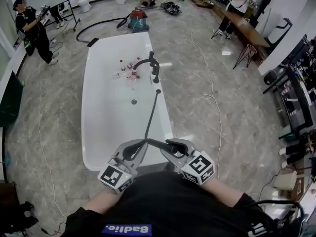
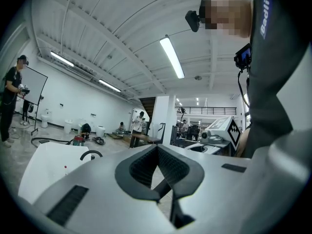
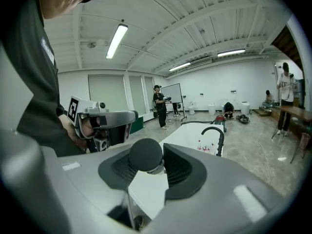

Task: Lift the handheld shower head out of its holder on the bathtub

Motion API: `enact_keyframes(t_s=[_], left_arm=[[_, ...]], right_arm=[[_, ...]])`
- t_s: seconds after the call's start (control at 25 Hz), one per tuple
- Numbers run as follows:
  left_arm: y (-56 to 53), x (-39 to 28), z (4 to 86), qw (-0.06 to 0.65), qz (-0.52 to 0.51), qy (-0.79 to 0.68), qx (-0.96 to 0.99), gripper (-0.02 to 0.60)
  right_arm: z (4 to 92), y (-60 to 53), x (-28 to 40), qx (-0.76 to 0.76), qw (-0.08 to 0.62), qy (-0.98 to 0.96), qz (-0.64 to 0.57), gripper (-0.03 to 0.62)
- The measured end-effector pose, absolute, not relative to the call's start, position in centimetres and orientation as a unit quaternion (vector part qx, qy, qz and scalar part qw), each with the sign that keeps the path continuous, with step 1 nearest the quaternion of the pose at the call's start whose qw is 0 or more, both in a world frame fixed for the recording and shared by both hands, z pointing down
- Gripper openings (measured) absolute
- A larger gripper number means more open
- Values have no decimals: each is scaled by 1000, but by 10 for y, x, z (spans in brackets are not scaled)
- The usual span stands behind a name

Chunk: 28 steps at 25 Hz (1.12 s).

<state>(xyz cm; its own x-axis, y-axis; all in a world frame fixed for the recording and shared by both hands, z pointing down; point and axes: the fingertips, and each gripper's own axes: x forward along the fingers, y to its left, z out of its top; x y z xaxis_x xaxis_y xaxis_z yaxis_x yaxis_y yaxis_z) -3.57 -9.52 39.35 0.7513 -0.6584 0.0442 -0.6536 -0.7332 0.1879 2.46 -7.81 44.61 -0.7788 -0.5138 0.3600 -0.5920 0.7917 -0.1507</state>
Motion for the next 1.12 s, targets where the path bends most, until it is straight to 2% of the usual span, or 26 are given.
enact_keyframes(t_s=[0.44,1.12], left_arm=[[-92,-14,409,114,2,-337,935,5],[-86,6,410,88,25,-318,944,5]], right_arm=[[432,-90,27,293,108,-940,134,132],[437,-91,30,274,99,-948,132,132]])
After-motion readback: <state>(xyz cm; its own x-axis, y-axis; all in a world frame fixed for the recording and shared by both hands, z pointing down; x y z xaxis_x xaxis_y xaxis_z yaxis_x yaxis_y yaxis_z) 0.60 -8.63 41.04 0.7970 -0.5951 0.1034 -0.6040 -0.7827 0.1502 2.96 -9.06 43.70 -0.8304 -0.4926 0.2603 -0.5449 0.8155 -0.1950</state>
